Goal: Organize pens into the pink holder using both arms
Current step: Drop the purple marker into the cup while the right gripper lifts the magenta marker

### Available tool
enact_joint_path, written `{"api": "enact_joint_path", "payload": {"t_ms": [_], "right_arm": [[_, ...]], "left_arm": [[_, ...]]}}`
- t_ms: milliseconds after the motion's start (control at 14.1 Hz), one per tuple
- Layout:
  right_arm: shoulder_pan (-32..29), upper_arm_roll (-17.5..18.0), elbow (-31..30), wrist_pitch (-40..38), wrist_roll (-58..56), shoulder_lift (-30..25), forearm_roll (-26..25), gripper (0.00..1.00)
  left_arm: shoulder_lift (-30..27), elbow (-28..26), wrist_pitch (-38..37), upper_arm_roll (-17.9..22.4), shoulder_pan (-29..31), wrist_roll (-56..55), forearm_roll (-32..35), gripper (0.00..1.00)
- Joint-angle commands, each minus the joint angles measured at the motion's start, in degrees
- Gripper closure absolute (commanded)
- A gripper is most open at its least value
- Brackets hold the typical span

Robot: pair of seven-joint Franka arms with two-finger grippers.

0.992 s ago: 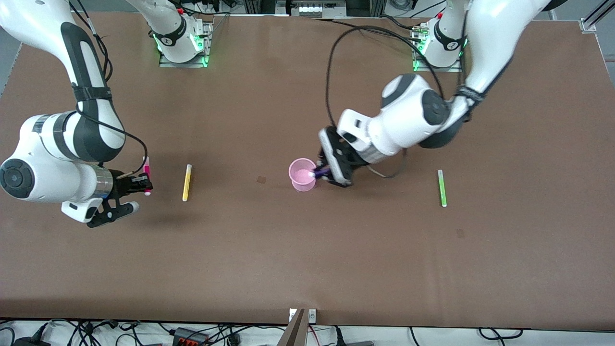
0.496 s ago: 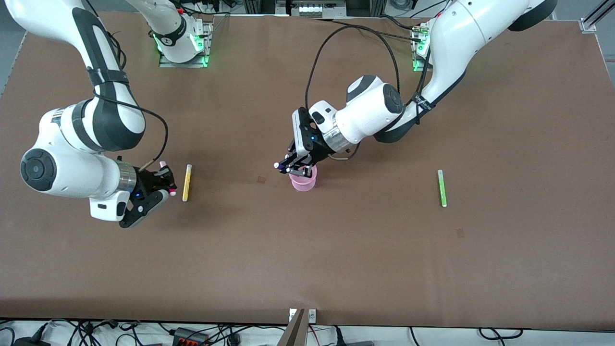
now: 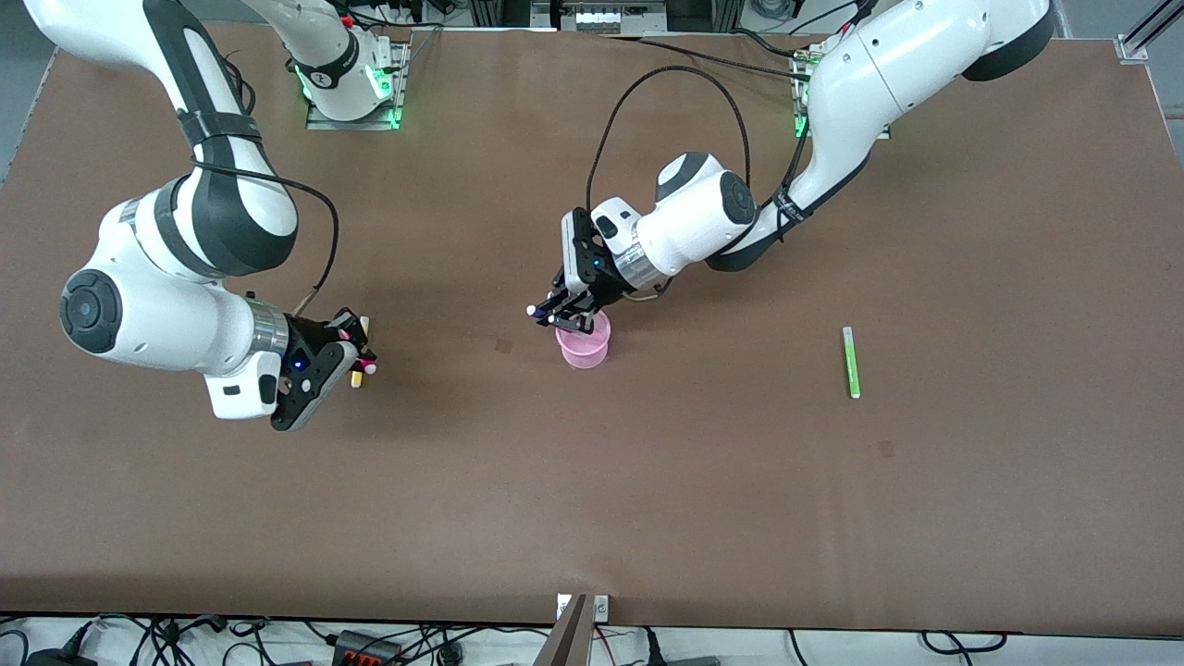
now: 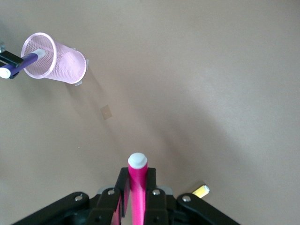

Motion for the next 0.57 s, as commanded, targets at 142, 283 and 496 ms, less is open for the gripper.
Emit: {"api": "enact_joint_path", "payload": {"t_ms": [142,283,496], "right_arm": [[1.2,0.6,-0.9,3.0,-2.2,0.5,1.2,1.0],[2.0,0.6,-0.9,3.6,-2.2,1.0,1.2,1.0],[3.0,0.7,-0.9,3.8,-2.4,1.0,1.2,1.0]], "left_arm": [[-0.1,-1.2,1.0,-0.5,1.1,4.6,-0.1,0.0],[-0.4,-1.2,0.9,-0.6,1.3,4.2,-0.1,0.0],[-0.8,-1.2,-1.3,-0.9,2.4,3.8,-0.2,0.0]]}}
